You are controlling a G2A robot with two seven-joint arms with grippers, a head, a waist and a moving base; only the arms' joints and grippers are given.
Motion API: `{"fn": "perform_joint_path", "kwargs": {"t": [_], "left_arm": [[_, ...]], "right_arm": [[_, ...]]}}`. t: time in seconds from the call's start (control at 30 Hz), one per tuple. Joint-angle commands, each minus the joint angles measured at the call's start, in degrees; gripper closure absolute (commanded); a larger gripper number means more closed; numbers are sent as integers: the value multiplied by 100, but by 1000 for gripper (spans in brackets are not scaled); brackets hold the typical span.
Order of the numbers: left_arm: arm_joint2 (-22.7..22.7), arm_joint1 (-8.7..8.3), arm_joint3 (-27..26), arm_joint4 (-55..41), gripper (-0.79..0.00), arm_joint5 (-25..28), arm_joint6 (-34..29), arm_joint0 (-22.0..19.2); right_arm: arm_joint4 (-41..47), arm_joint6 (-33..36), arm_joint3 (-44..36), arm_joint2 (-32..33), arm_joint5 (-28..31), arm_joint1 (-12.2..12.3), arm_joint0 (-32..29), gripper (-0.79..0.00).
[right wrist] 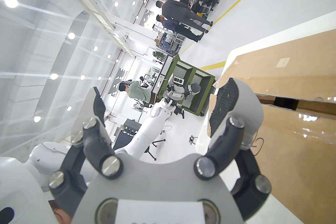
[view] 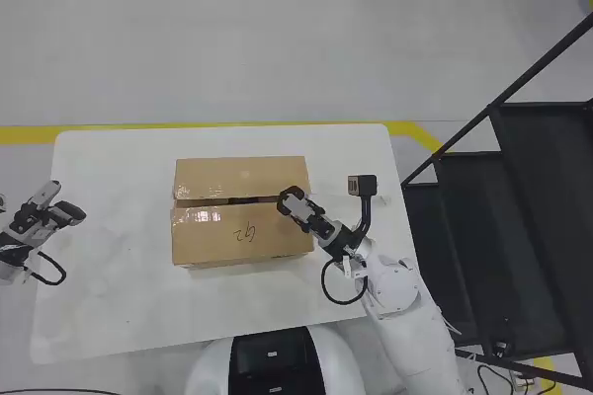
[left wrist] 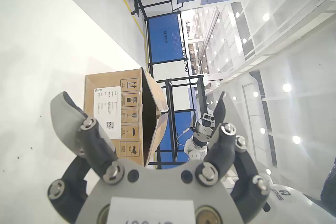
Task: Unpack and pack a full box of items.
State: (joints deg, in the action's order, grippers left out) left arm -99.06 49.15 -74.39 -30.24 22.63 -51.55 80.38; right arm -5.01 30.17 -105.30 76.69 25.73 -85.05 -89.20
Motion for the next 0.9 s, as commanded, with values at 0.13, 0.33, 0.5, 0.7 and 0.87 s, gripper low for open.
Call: {"fn": "perform_joint_path", "kwargs": {"t": [0.13, 0.33, 0.5, 0.7, 0.87], "left_arm": [[0, 0, 0, 0, -785, 0, 0, 0], [0, 0, 0, 0, -785, 0, 0, 0], [0, 0, 0, 0, -785, 0, 0, 0], [-3, -4, -165, 256, -785, 92, 120, -10], [96, -53, -740, 796, -785, 131, -625, 35]], "right_arm": [[0, 0, 0, 0, 0, 0, 0, -784], [0, 0, 0, 0, 0, 0, 0, -784], [0, 0, 0, 0, 0, 0, 0, -785], [-13, 16, 11, -8, -23, 2, -4, -785], [279, 1145, 63, 173, -604, 127, 48, -785]]}}
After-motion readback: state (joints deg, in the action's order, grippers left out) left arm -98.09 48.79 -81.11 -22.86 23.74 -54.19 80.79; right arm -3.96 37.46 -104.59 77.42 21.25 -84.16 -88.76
